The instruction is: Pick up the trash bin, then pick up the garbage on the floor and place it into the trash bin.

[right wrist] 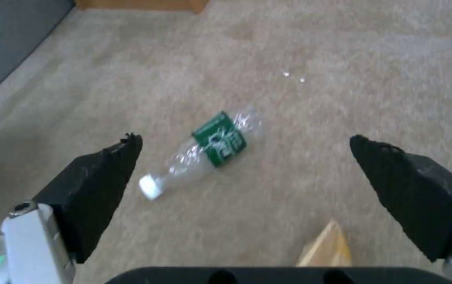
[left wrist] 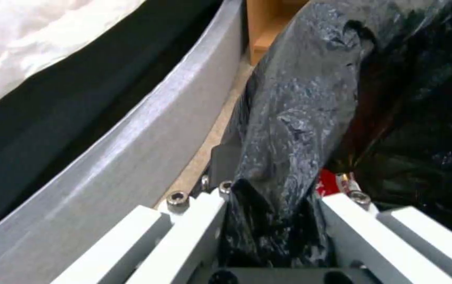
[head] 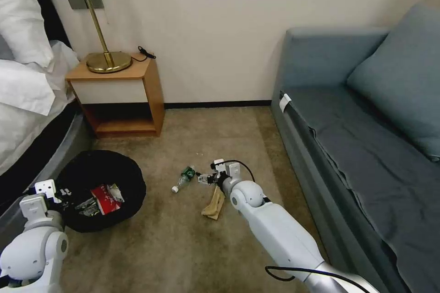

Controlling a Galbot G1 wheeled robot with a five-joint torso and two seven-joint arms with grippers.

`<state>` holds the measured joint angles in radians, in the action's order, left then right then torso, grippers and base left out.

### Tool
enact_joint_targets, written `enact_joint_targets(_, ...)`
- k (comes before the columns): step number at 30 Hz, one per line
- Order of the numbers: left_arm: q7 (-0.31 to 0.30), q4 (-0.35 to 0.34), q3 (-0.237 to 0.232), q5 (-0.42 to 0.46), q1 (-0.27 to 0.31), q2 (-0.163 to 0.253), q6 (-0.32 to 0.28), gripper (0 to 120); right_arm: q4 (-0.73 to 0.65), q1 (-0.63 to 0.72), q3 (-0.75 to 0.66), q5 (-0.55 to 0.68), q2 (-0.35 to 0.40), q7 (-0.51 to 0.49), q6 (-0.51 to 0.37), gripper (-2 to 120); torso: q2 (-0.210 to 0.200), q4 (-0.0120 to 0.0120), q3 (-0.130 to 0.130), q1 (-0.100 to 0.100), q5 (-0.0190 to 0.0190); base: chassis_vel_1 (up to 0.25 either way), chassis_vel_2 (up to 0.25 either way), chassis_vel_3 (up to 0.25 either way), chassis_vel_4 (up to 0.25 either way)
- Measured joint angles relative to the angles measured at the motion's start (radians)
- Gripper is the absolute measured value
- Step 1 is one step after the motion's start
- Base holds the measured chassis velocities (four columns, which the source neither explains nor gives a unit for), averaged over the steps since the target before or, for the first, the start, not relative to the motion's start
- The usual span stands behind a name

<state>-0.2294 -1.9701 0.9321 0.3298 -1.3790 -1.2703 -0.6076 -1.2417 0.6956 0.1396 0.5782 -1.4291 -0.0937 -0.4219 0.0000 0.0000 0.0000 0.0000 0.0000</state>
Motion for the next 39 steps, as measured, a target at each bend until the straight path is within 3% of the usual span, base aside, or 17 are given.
enact_joint_targets(39,0.002,0.011,-0.050,-0.044,-0.015,-0.042,0.022,2,0.008,-0.002,0.066,0.013,0.019,-0.030,-0.025,100,0.000,-0.0001,0.000,0.000,0.0000,-0.115,0.117,0.116,-0.119)
